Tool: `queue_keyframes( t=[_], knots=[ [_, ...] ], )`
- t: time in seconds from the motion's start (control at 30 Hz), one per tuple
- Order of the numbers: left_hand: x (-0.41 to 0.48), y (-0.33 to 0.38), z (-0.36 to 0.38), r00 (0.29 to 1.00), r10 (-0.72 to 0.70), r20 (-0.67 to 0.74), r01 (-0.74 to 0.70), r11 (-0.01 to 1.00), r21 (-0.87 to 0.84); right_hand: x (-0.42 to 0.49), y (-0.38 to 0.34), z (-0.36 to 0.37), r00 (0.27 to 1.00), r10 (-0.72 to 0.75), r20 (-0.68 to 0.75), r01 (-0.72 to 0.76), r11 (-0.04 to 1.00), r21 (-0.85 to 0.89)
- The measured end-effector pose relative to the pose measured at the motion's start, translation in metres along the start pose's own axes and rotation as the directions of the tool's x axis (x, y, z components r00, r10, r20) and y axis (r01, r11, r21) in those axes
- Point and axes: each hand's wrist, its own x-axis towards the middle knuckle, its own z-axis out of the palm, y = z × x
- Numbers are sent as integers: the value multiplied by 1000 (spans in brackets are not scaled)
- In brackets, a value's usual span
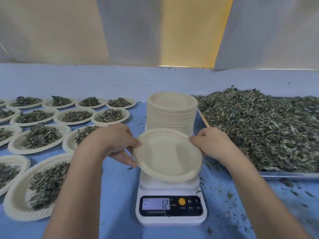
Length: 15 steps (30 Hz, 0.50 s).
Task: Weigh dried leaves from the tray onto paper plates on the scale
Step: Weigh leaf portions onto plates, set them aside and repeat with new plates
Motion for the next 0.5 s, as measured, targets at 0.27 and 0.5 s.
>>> queue_keyframes(
  t=[0.27,0.5],
  knots=[
    [8,-7,5,986,-158,51,158,987,19,8,9,10,996,80,34,-81,997,12],
    [11,-7,8,985,-170,2,168,977,133,13,17,14,994,104,19,-105,993,50]
  ],
)
